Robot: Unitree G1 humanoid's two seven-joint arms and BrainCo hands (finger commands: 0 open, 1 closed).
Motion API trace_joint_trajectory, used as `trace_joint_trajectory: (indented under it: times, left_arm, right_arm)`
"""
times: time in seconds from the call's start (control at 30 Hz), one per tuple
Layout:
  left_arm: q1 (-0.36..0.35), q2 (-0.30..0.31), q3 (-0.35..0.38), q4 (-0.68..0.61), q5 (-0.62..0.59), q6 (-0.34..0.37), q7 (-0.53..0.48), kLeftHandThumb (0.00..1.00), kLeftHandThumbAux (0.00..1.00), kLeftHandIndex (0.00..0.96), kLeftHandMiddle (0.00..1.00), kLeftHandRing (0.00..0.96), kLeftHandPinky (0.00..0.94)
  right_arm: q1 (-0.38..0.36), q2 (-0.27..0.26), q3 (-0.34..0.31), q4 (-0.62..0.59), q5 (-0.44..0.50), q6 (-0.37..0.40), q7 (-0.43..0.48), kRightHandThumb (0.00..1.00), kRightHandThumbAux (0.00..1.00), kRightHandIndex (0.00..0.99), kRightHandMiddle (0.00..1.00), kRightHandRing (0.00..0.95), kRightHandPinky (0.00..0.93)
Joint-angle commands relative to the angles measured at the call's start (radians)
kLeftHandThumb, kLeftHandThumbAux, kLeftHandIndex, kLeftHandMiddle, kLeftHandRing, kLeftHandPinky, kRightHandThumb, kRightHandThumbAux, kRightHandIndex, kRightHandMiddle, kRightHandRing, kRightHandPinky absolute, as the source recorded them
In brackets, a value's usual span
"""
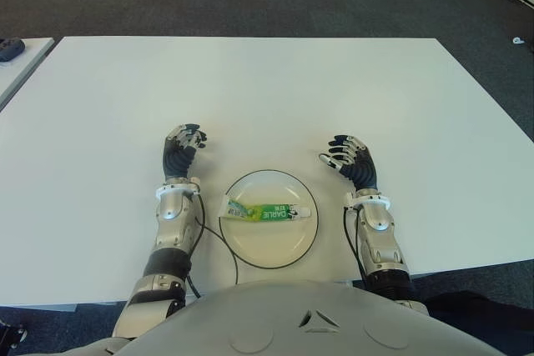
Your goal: Put the toothpaste on the table into the plate.
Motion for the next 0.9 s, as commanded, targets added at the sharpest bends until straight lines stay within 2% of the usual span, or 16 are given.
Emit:
trace_joint_trajectory:
  times: [0.03,0.37,0.9]
  left_arm:
    - [0.000,-0.003,0.007,0.005,0.004,0.021,-0.007,0.692,0.719,0.426,0.546,0.525,0.506]
    - [0.003,-0.005,0.005,0.027,0.014,-0.048,-0.022,0.695,0.718,0.428,0.546,0.530,0.501]
    - [0.024,-0.006,-0.003,0.028,0.061,-0.083,-0.003,0.696,0.720,0.427,0.531,0.526,0.502]
  right_arm:
    - [-0.012,0.003,0.004,0.001,0.001,0.023,-0.003,0.002,0.898,0.334,0.381,0.378,0.380]
    - [-0.017,0.002,0.001,0.000,0.019,0.017,0.010,0.047,0.941,0.353,0.364,0.358,0.373]
    - [-0.013,-0.006,-0.005,-0.006,0.039,0.003,0.041,0.058,0.976,0.367,0.363,0.362,0.388]
